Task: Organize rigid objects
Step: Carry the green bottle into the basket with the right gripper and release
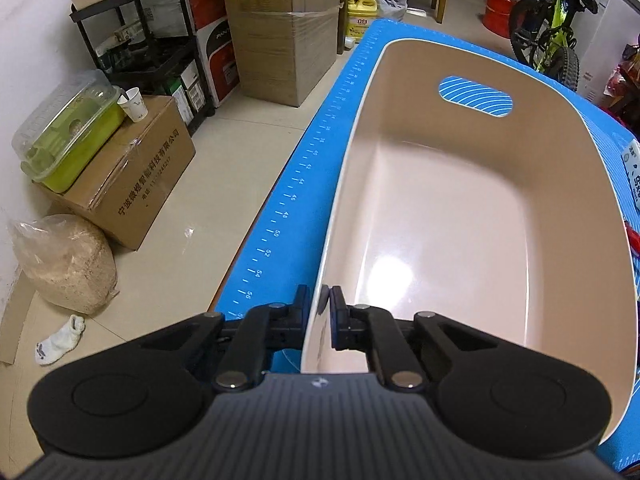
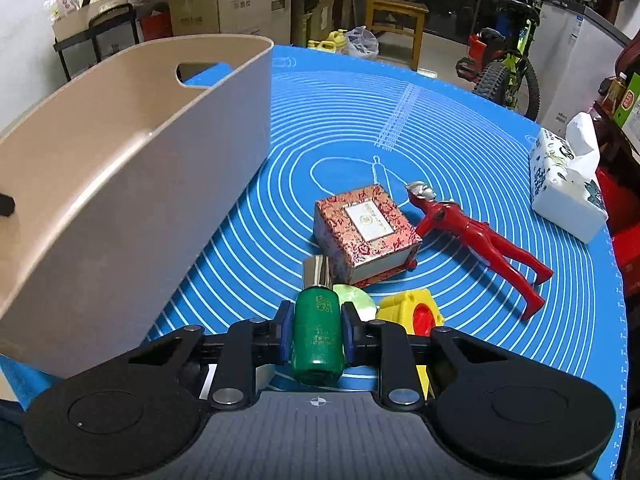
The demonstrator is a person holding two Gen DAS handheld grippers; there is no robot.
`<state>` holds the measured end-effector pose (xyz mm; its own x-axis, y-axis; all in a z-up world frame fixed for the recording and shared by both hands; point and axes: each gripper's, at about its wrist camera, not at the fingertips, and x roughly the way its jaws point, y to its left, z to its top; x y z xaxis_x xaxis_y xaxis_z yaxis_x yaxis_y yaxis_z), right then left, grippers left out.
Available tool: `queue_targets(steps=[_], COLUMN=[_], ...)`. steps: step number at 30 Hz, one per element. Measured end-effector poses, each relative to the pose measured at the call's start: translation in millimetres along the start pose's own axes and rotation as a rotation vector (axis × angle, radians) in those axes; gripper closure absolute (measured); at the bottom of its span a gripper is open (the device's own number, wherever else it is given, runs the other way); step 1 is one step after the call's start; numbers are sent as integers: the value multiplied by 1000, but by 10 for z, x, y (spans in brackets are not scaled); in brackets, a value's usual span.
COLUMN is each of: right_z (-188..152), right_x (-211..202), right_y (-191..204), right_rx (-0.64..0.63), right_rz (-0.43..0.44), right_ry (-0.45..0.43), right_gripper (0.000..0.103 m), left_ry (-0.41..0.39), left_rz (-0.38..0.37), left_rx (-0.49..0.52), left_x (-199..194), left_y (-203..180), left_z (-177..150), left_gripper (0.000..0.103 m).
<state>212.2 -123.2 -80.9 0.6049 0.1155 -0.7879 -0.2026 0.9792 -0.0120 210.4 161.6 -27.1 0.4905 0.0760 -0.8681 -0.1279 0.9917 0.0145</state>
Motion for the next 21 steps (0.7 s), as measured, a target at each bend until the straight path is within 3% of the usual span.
queue_targets(steps=[7, 15, 21], right_z=[155, 479, 746], right_x=[-335, -853, -779], right_y=[-34, 235, 584], right_rx=[81, 63, 3], right_rz=[-5, 45, 90], right_ry=[-104, -314, -326], right_gripper=[69, 69, 69], left_ry=[-4, -3, -3], left_rz=[4, 0, -5], left_rx=[1, 0, 1], left_x=[-2, -2, 3], left_y=[-20, -7, 5], left_z=[-29, -29, -29], left_gripper=[91, 91, 92])
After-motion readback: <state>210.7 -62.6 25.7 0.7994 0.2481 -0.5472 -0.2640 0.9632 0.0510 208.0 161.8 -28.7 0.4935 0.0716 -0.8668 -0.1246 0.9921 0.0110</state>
